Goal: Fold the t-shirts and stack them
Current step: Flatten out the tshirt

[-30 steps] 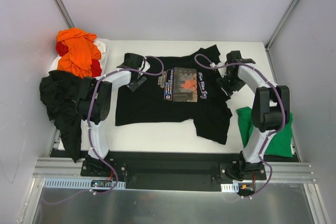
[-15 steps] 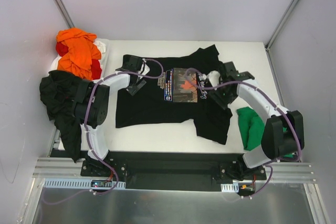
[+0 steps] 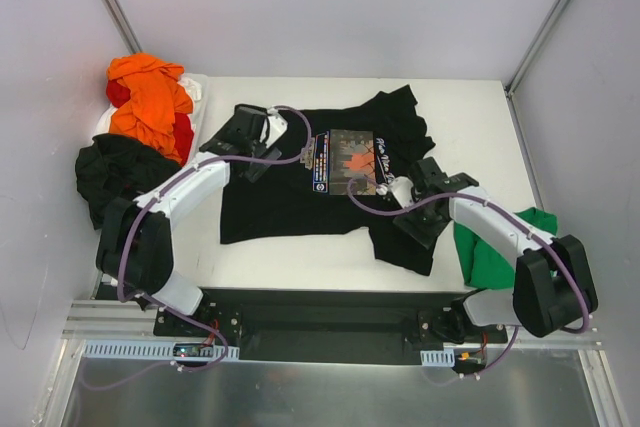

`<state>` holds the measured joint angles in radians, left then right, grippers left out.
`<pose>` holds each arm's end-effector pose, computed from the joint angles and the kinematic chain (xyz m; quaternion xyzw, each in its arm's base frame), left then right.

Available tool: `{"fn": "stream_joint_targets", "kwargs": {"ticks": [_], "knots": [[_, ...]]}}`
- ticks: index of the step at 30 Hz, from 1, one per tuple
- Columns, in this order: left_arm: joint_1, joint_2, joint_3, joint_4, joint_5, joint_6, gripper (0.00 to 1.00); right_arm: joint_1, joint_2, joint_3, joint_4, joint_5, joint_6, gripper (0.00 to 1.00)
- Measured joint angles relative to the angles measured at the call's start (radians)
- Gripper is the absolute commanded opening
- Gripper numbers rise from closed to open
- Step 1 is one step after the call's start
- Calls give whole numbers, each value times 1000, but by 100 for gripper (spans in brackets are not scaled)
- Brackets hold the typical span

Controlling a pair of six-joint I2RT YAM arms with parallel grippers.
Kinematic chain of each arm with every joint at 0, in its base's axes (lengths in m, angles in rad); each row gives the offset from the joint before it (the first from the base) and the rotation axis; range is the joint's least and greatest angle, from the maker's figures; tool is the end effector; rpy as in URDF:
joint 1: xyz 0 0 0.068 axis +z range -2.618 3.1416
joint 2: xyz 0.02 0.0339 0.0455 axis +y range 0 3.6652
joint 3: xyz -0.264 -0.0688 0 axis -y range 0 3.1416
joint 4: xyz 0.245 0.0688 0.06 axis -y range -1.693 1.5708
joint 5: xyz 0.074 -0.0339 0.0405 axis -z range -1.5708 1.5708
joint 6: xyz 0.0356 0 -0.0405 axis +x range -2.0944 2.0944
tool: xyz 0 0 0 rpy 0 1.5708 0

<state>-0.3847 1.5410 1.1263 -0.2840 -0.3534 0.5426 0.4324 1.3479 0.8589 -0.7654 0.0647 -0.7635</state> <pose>0.3223 -0.1172 0.2645 0.3327 0.8313 0.1916 0.4019 0.2190 0.0986 0.2048 -0.5514 0.8186 -0.0575 0.1500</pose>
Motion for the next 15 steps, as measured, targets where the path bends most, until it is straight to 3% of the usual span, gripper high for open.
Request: {"fn": "stream_joint_targets", "kwargs": {"ticks": [9, 15], "knots": [[-118, -49, -172, -32, -17, -5, 99, 82, -7, -76, 6, -1, 5, 66], [-131, -68, -207, -36, -25, -11, 99, 132, -6, -76, 5, -2, 5, 67]]}}
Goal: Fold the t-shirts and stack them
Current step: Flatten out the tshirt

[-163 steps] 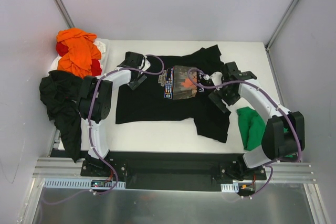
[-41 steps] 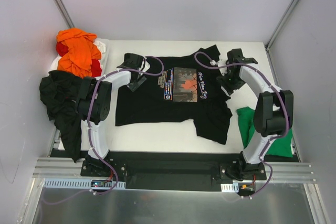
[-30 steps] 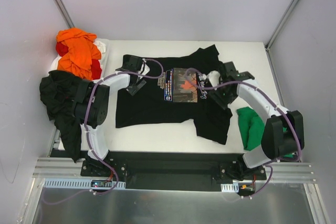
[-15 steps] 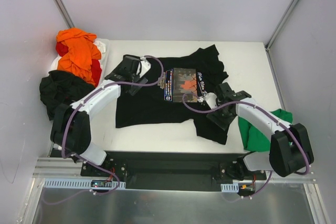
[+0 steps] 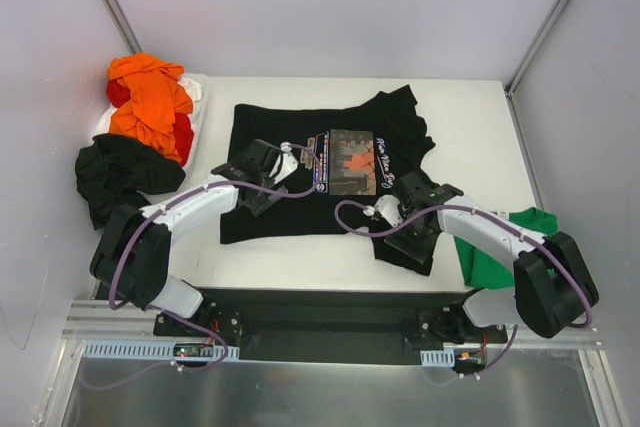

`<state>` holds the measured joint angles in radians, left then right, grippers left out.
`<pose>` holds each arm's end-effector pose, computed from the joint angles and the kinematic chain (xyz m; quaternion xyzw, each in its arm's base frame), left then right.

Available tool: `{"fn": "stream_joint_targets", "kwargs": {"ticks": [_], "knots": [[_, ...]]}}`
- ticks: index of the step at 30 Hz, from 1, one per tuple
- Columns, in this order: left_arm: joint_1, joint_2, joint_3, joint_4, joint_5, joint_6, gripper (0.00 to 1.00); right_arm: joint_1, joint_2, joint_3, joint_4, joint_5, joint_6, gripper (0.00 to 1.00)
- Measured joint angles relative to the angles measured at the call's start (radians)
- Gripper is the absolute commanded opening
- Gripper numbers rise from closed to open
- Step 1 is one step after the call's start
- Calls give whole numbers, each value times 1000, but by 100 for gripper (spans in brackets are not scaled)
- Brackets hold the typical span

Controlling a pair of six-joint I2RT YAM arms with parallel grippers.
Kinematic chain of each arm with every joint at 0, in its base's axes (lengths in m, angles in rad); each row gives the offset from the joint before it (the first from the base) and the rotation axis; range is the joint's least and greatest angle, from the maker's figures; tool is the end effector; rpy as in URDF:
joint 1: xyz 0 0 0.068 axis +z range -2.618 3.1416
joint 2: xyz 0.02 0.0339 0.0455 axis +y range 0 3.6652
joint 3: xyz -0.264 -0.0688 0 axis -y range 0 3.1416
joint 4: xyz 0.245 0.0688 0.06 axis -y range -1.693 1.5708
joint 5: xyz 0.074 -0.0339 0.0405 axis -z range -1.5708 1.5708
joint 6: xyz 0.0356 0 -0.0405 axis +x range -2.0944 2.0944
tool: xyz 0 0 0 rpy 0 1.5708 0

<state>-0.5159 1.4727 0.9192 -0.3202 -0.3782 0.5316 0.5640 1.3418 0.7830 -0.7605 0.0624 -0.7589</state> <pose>0.2699 -0.1380 0.2164 0.4061 0.8315 0.1793 0.3340 0.1929 0.1194 0.1855 -0.6060 0.7849 -0.0430 0.1217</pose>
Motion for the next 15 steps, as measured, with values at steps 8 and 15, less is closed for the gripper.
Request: {"fn": "stream_joint_targets", "kwargs": {"ticks": [8, 15], "knots": [[0, 24, -5, 0, -2, -11, 99, 76, 45, -17, -5, -8, -5, 66], [-2, 42, -47, 2, -9, -19, 98, 84, 70, -43, -5, -18, -28, 56]]}}
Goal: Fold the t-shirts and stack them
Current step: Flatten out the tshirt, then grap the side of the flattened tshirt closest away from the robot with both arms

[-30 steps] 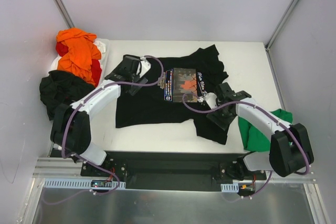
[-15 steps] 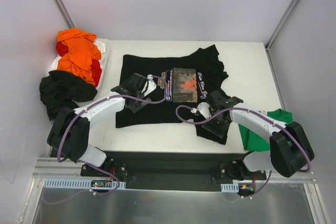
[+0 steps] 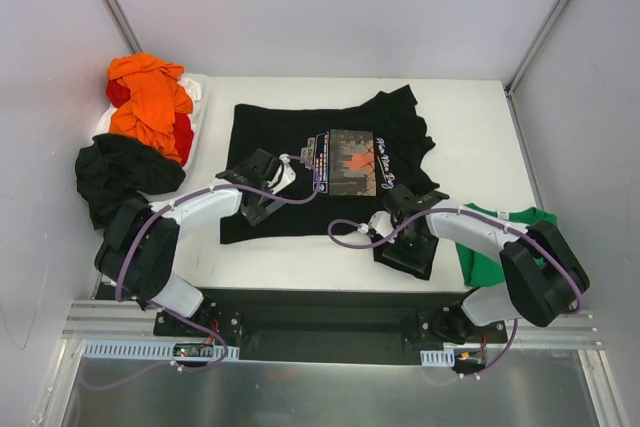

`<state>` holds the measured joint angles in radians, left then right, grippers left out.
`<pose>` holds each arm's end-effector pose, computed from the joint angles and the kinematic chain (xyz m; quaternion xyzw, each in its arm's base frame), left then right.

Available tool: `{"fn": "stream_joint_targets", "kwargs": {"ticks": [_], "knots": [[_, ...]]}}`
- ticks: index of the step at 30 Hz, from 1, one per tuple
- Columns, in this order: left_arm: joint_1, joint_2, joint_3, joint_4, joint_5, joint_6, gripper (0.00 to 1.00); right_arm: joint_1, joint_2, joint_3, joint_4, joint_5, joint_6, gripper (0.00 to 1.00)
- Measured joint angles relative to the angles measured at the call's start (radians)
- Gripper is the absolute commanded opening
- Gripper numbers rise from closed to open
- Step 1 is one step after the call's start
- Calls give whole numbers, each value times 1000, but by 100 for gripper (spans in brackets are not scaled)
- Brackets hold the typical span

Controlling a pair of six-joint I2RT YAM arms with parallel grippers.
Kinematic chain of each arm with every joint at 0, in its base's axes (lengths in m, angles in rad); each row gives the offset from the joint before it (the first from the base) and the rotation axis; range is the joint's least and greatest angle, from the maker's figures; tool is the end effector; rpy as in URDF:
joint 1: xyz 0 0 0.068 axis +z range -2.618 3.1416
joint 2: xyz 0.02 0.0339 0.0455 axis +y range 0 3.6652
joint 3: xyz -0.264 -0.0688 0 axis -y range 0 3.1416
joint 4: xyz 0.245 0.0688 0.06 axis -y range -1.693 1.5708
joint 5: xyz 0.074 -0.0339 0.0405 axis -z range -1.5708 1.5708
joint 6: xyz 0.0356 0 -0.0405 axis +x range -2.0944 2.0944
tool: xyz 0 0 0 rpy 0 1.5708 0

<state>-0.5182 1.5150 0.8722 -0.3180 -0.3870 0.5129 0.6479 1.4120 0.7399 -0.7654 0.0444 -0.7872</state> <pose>0.2661 -0.1362 0.1906 0.4112 0.8428 0.1826 0.2952 0.1779 0.1327 0.1600 -0.6548 0.7525 -0.0267 0.0649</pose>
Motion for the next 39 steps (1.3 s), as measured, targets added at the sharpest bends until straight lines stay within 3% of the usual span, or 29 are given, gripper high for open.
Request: {"fn": "stream_joint_targets", "kwargs": {"ticks": [1, 7, 13, 17, 27, 39], "knots": [[-1, -3, -13, 0, -2, 0, 98, 0, 2, -2, 0, 0, -3, 50], [-21, -139, -108, -11, -10, 11, 99, 1, 24, -5, 3, -5, -18, 31], [-75, -366, -185, -37, 15, 25, 99, 1, 35, -4, 3, -3, -18, 41], [-84, -426, -205, -77, 46, 23, 99, 2, 41, 0, 1, 4, -18, 46], [-84, -428, -233, -193, 198, 19, 99, 2, 44, 3, 4, 23, -18, 47], [-82, -311, -280, -213, 214, 23, 97, 3, 44, 3, 6, 27, -18, 45]]}}
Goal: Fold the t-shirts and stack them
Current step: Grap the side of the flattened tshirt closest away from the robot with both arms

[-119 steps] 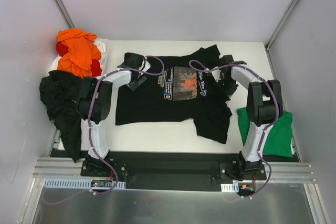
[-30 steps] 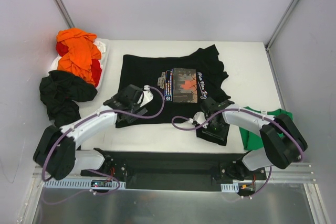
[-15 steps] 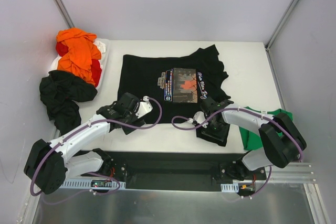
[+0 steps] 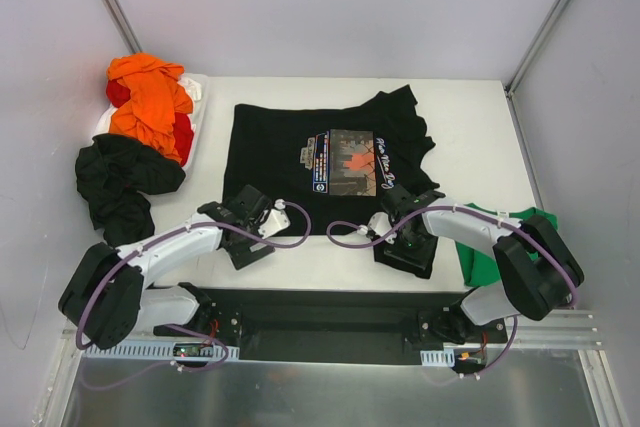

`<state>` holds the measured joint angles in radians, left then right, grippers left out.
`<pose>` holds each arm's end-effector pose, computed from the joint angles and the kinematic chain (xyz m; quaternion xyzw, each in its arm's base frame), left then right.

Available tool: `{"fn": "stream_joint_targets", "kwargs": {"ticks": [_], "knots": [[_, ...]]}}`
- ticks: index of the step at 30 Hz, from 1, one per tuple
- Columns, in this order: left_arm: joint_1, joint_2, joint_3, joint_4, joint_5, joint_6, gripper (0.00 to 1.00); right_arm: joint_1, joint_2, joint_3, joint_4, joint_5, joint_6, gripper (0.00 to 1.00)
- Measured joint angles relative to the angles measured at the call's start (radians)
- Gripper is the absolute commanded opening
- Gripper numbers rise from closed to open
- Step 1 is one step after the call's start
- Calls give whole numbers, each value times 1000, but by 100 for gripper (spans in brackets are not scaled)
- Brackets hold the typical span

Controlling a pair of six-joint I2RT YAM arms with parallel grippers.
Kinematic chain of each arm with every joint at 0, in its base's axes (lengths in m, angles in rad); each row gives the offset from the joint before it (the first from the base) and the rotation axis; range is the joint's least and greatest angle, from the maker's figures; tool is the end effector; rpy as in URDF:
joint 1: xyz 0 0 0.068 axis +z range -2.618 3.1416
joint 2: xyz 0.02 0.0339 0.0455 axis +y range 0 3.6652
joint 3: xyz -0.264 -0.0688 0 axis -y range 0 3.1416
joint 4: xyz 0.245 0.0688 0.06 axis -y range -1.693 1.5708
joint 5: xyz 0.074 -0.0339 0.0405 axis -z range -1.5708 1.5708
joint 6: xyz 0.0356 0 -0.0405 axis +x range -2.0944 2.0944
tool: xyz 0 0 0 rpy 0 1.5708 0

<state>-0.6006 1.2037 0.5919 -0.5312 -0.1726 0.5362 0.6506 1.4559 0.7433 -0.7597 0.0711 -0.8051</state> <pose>0.1730 -0.1111 0.1691 0.5086 0.8303 0.0774 0.2141 0.1807 0.1343 0.1520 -0.6627 0.7464 -0.0392 0.0463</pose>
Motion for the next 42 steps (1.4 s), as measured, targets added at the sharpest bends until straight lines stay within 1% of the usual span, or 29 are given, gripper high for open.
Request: {"fn": "stream_joint_targets", "kwargs": {"ticks": [5, 14, 19, 23, 24, 25, 26, 27, 28, 29, 30, 31, 32, 33, 35, 42], "knots": [[29, 64, 39, 1, 8, 11, 90, 0, -7, 0, 6, 3, 0, 44], [166, 203, 137, -23, 95, 51, 79, 0, -15, 0, 21, 5, 0, 43], [191, 260, 175, -58, 147, 73, 67, 0, -19, 0, 23, 5, 0, 41], [201, 288, 194, -80, 177, 83, 60, 0, -19, 0, 23, 6, -1, 37], [204, 293, 196, -85, 185, 83, 58, 0, -19, 0, 23, 7, -1, 33], [206, 297, 200, -89, 192, 85, 55, 0, -19, 0, 23, 8, -2, 31], [209, 300, 202, -93, 196, 85, 49, 0, -19, 0, 23, 9, -4, 29], [210, 302, 203, -96, 199, 85, 46, 0, -19, 0, 23, 10, -6, 23], [211, 304, 204, -100, 200, 85, 43, 0, -19, 0, 23, 11, -8, 20], [212, 305, 205, -101, 200, 87, 35, 0, -18, 0, 23, 12, -11, 16], [217, 308, 208, -102, 200, 90, 32, 0, -16, 0, 23, 14, -13, 6], [221, 310, 210, -103, 200, 89, 28, 0, -14, 0, 24, 15, -16, 1], [224, 311, 211, -102, 200, 92, 24, 0, -12, 0, 24, 16, -19, 1], [230, 311, 211, -102, 200, 97, 13, 0, -11, 0, 24, 18, -20, 1], [238, 311, 211, -100, 199, 103, 0, 0, -10, 0, 25, 19, -19, 1], [249, 311, 214, -95, 196, 108, 0, 0, -14, 0, 10, 19, -19, 1]]}}
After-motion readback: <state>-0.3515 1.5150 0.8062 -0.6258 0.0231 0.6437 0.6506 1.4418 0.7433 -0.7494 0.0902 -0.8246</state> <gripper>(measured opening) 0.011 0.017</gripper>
